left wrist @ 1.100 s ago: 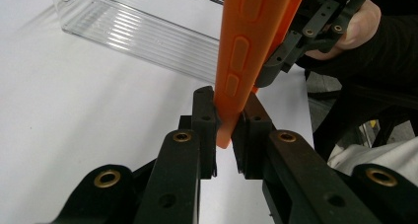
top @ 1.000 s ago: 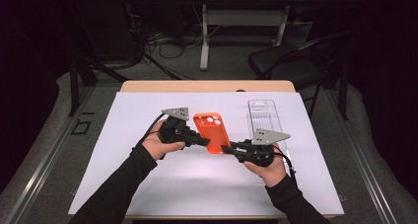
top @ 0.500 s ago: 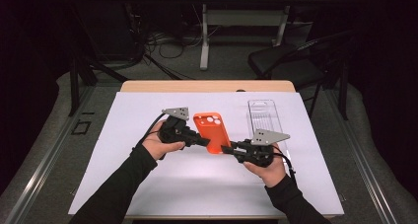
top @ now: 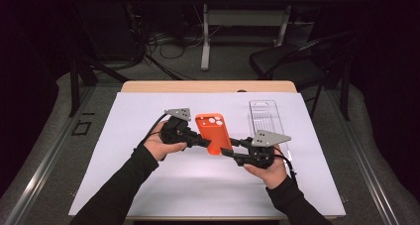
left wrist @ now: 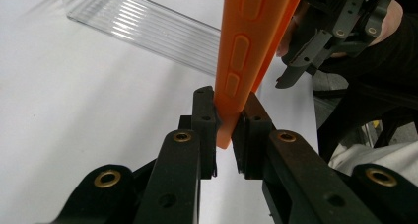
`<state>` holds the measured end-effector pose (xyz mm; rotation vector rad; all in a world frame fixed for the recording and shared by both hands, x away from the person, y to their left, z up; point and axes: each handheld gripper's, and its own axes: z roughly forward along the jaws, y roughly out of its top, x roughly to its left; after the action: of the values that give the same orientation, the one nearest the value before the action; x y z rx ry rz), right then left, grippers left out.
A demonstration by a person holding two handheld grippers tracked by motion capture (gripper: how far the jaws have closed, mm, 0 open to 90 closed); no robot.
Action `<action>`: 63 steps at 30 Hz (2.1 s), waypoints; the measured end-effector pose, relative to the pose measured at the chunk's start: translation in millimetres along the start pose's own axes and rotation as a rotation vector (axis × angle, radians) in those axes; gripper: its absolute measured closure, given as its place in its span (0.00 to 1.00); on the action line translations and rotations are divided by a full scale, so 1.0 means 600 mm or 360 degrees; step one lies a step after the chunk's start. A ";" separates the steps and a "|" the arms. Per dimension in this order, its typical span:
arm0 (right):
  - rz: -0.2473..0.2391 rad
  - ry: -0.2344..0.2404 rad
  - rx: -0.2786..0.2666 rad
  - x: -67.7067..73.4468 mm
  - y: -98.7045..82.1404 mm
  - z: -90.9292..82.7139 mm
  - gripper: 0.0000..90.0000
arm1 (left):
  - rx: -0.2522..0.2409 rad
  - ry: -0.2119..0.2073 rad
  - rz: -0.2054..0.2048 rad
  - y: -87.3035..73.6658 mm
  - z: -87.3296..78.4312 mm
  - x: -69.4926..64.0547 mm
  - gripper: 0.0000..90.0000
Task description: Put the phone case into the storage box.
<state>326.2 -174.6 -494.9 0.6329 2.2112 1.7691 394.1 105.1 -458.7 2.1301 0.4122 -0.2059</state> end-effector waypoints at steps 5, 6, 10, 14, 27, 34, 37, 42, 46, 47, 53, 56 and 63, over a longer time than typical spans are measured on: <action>0.0006 -0.0031 -0.0005 -0.003 0.001 -0.003 0.63 | 0.0015 0.0019 -0.0026 0.000 -0.001 0.000 0.90; 0.0009 -0.0039 -0.0006 -0.003 0.001 -0.003 0.62 | 0.0014 0.0020 -0.0035 0.000 -0.001 0.000 0.90; 0.0014 -0.0068 -0.0005 -0.005 0.002 -0.006 0.60 | 0.0032 0.0049 -0.0052 0.000 -0.003 -0.001 0.90; 0.0017 -0.0105 -0.0009 -0.007 0.004 -0.010 0.59 | 0.0044 0.0073 -0.0070 0.001 -0.004 -0.001 0.90; -0.0005 -0.0177 0.0004 -0.006 0.019 -0.025 0.57 | 0.0088 0.0163 -0.0165 0.009 -0.002 -0.005 0.90; -0.0024 -0.0201 0.0018 -0.004 0.030 -0.028 0.57 | 0.0098 0.0207 -0.0215 0.012 0.001 -0.008 0.90; -0.0012 -0.0228 0.0019 -0.005 0.033 -0.031 0.57 | 0.0096 0.0234 -0.0239 0.012 0.001 -0.009 0.90; 0.0004 -0.0248 0.0037 -0.008 0.037 -0.033 0.58 | 0.0098 0.0289 -0.0284 0.013 0.001 -0.010 0.90; 0.0013 -0.0274 0.0063 -0.009 0.041 -0.034 0.59 | 0.0114 0.0326 -0.0287 0.014 0.003 -0.010 0.90; 0.0015 -0.0282 0.0079 -0.009 0.042 -0.034 0.59 | 0.0118 0.0334 -0.0282 0.014 0.004 -0.010 0.90; 0.0034 -0.0319 0.0091 -0.013 0.047 -0.035 0.57 | 0.0124 0.0362 -0.0306 0.016 0.009 -0.008 0.90; 0.0036 -0.0344 0.0106 -0.016 0.049 -0.036 0.56 | 0.0127 0.0376 -0.0320 0.017 0.011 -0.007 0.90; 0.0060 -0.0383 0.0144 -0.024 0.053 -0.037 0.53 | 0.0161 0.0412 -0.0339 0.020 0.019 -0.008 0.90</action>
<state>334.6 -195.3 -460.2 0.8634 2.1352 1.5254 394.4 88.5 -454.2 2.2186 0.7970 -0.0723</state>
